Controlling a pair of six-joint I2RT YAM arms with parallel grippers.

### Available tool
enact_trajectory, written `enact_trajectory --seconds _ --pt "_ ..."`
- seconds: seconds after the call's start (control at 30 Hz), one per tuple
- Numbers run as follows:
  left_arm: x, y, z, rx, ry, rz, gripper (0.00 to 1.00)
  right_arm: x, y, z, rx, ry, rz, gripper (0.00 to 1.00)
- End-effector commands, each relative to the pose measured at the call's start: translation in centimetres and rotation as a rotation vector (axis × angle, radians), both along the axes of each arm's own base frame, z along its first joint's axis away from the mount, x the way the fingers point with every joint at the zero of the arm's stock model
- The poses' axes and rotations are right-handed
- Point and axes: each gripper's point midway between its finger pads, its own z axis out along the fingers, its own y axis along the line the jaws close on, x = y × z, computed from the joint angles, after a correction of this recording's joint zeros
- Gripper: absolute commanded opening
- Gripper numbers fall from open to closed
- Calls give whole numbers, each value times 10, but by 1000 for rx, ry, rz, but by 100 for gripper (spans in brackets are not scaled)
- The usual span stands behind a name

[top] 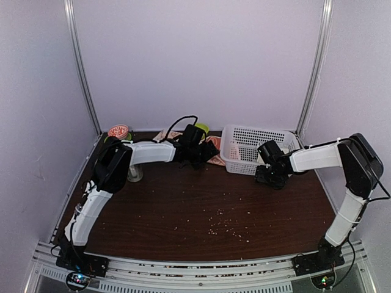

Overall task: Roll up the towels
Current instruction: Move the bin to the center of the board, then move the towel to the corner of the board.

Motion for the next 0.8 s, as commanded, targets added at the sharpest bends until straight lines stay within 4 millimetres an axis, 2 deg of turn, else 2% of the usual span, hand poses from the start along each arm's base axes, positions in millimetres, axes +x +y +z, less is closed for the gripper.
enact_trajectory --seconds 0.0,0.17,0.3,0.43,0.57,0.67,0.77 --pt "18 5 -16 -19 79 47 85 4 0 1 26 -21 -9 72" --pt "35 14 -19 72 58 81 74 2 3 1 43 -14 -2 72" --pt "38 22 -34 149 70 65 56 0 3 3 43 -14 1 72" --pt "38 25 -35 157 76 65 32 0 6 3 62 -13 5 71" --pt "38 26 -36 148 90 66 0 1 9 5 81 -14 8 71" --pt "37 23 -33 107 92 53 0 0 10 6 89 -15 13 71" --pt "33 23 -8 42 47 45 0 -4 9 6 93 -13 15 71"
